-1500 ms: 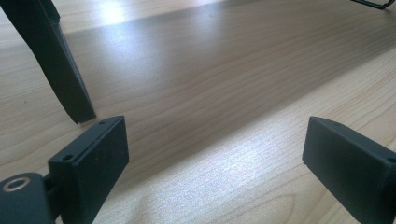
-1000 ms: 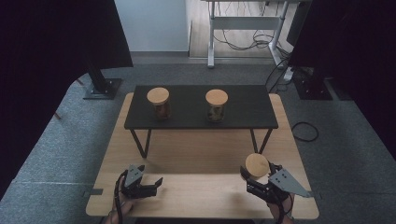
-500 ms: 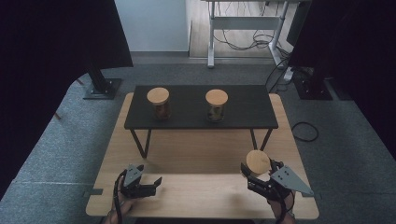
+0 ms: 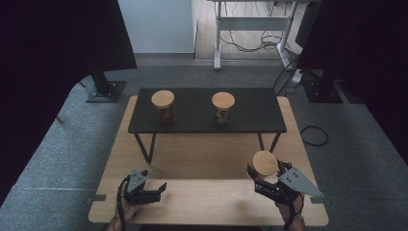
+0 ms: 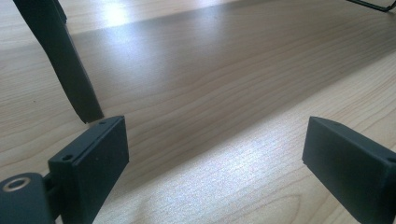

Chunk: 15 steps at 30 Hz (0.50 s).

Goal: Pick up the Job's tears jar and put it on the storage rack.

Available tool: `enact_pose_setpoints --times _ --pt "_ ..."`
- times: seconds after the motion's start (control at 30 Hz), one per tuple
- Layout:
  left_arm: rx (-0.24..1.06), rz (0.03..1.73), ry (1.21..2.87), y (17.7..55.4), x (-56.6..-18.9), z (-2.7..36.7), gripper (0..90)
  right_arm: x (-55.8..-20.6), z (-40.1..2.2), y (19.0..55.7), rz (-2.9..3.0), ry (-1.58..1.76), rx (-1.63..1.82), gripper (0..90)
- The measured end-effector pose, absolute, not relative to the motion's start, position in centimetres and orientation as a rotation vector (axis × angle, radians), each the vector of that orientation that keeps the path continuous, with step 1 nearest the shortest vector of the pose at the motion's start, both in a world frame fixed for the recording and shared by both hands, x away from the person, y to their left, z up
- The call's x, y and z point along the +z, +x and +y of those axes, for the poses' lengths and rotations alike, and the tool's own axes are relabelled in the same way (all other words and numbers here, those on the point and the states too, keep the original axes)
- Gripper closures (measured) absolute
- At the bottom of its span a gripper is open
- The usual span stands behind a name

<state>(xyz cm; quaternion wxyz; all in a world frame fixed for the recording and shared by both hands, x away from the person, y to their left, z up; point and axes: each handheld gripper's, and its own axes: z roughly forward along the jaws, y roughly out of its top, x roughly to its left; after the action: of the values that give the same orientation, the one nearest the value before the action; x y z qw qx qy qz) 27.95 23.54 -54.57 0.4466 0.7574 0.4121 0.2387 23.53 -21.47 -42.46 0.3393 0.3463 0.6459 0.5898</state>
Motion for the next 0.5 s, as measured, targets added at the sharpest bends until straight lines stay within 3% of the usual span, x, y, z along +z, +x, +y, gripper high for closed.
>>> enact_pose_setpoints --times 0.5 --pt "0.594 1.012 1.882 27.9 -54.5 23.5 6.5 -40.9 -21.3 24.6 1.661 0.877 1.538 24.7"
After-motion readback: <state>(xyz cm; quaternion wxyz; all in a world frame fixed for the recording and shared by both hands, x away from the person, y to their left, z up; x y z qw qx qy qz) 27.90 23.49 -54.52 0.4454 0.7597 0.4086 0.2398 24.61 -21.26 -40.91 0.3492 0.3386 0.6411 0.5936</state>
